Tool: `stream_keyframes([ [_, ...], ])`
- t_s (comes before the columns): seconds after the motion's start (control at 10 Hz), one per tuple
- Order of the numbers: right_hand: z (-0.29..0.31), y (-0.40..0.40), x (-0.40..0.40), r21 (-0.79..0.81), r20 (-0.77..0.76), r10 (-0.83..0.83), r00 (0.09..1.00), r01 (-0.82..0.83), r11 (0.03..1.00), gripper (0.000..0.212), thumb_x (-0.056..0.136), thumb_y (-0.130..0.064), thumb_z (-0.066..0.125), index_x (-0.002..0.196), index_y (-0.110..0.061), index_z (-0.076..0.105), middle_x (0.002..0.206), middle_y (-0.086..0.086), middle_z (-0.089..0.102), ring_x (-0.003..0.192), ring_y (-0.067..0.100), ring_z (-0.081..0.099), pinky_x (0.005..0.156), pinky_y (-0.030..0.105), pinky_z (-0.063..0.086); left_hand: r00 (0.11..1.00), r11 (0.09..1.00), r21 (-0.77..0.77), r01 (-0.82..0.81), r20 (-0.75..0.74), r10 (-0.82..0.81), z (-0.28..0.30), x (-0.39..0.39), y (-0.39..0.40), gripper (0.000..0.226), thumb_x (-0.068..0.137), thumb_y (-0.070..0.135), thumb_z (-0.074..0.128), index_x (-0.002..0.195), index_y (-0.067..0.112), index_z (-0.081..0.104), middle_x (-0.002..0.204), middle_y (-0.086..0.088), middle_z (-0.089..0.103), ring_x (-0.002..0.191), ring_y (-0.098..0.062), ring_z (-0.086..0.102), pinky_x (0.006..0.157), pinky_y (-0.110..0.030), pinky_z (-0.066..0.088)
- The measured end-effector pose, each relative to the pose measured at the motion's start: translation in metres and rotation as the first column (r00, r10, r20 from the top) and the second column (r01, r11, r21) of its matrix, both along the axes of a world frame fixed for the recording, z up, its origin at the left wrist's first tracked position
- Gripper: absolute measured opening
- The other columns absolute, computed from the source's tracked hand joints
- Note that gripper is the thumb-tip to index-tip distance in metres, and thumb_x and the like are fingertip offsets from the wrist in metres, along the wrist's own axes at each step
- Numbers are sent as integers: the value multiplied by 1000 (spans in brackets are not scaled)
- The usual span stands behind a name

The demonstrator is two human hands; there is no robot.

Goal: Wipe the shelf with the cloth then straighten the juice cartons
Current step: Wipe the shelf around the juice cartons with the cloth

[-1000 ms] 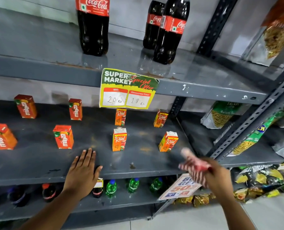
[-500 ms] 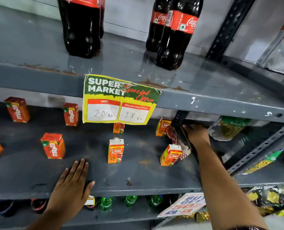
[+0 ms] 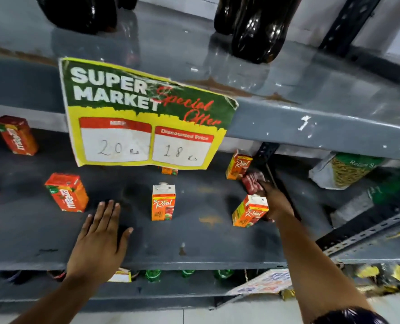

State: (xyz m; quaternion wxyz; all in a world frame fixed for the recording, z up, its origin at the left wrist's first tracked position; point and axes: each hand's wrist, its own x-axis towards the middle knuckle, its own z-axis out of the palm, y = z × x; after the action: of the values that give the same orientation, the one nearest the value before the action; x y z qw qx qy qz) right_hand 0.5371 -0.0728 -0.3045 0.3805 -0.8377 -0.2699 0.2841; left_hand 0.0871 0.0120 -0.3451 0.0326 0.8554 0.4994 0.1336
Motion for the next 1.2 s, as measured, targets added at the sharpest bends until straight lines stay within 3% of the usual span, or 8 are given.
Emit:
stream_keyframes([
  [0.1,-7,-2,-1,-283,552,166,817,-5,959,65,85,-60,51,143,-32,39,150,4,39,132,27,43,106,45,39,1000,1000,-13,11,-18,-11,0,0,-1,75,92,54,16,142,0,32,151,-15,32,143,-26,18,115,-41,12],
  [0.2,9,11,-20,-248,607,92,789,78,966,58,95,-50,29,149,-30,25,158,3,22,141,28,25,108,49,32,1000,1000,-8,14,-9,-14,0,-1,-2,77,92,55,15,140,-1,35,149,-16,34,143,-26,19,116,-40,11],
  [0.4,8,43,-7,-320,626,226,746,-18,947,61,94,-44,32,151,-22,21,158,2,19,142,26,20,111,49,27,999,1000,-7,18,31,-18,-4,0,1,78,92,57,15,139,0,39,148,-14,38,142,-24,20,116,-36,7],
  [0.6,16,47,18,-331,755,352,553,-142,933,65,92,-50,17,114,-11,64,116,19,64,106,41,57,88,48,46,999,1000,-6,27,25,-27,-4,0,3,75,92,55,14,140,3,38,148,-12,38,142,-22,19,116,-38,9],
  [0.7,22,49,19,-413,726,482,490,-251,876,54,90,-42,29,113,-9,64,119,18,64,109,38,57,89,44,47,999,999,-15,29,16,-29,-4,-1,2,73,93,54,14,142,4,37,148,-11,37,143,-21,17,117,-38,8],
  [0.8,7,51,12,-476,668,571,478,-315,821,63,89,-44,37,137,-5,47,142,18,47,132,37,41,105,43,38,1000,999,-28,27,10,-26,-2,-2,2,74,92,54,13,142,4,36,148,-11,37,143,-19,16,117,-33,3],
  [1.0,-9,41,9,-476,651,532,542,-255,842,81,82,-55,0,153,-18,12,160,1,5,147,18,-3,119,36,1,1000,999,-30,29,9,-29,-1,-1,1,75,93,54,13,141,3,37,147,-13,39,142,-20,18,116,-31,1],
  [1.2,-5,2,-7,-513,619,529,580,-210,832,73,95,-39,38,152,-23,-4,152,-13,-16,146,11,-7,119,34,2,1000,1000,-14,13,17,-12,-2,0,2,77,92,55,12,139,1,39,146,-14,41,141,-22,21,116,-32,4],
])
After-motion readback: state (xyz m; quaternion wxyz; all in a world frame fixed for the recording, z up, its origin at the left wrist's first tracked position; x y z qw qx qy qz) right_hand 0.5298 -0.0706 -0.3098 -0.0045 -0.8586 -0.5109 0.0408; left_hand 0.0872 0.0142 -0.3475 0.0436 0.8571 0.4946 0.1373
